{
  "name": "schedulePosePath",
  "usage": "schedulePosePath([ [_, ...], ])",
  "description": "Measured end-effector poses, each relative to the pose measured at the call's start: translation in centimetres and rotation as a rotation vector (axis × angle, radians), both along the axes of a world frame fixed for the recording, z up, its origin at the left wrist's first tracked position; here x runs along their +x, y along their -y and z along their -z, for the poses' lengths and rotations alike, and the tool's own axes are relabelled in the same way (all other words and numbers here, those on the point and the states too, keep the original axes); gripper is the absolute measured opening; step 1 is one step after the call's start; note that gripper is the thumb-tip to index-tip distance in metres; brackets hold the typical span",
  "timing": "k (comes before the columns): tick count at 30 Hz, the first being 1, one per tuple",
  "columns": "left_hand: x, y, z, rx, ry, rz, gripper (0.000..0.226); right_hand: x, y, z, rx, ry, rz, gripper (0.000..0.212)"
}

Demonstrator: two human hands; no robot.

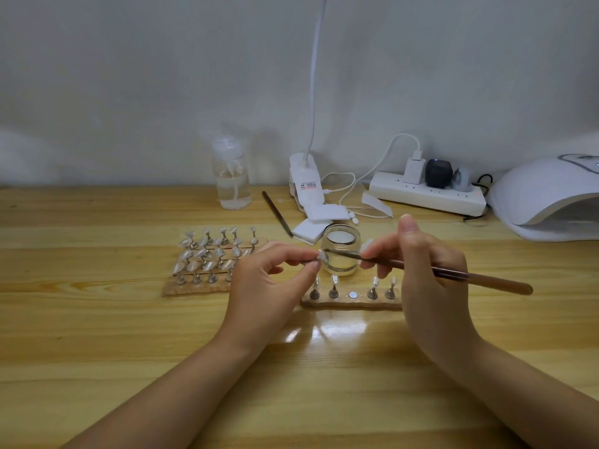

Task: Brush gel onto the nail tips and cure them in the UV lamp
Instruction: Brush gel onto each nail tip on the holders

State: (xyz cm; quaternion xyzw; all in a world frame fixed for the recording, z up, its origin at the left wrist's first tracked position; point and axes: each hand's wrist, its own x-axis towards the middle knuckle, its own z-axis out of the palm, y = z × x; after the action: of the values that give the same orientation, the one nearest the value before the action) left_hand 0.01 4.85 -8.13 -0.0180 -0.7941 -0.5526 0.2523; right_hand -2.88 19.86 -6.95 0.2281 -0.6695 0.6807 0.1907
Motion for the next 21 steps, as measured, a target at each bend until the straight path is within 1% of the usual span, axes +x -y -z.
schedulePosePath([
  [4,0.01,0.02,0.03,0.002,0.005,-0.005,0.017,-0.11,0.27,0.02,0.085,-0.052,-0.011,0.037],
  [7,0.01,-0.02,0.02,0.011,0.013,-0.008,0.016,-0.04,0.11,0.12,0.029,-0.024,-0.048,0.04],
  [10,0.04,-0.06,-0.02,0.014,0.018,-0.014,0.017,0.04,-0.05,0.1,-0.011,0.004,-0.037,0.047],
  [12,0.05,-0.05,-0.02,0.014,0.018,-0.015,0.018,0.02,-0.03,0.04,-0.009,-0.006,-0.014,0.045],
  [16,0.0,-0.03,0.07,0.02,0.013,-0.019,0.017,-0.21,0.22,0.1,0.076,-0.027,-0.001,0.037],
  [21,-0.05,0.06,0.21,0.017,0.007,-0.024,0.019,-0.01,0.15,0.18,0.017,0.008,-0.021,0.043],
])
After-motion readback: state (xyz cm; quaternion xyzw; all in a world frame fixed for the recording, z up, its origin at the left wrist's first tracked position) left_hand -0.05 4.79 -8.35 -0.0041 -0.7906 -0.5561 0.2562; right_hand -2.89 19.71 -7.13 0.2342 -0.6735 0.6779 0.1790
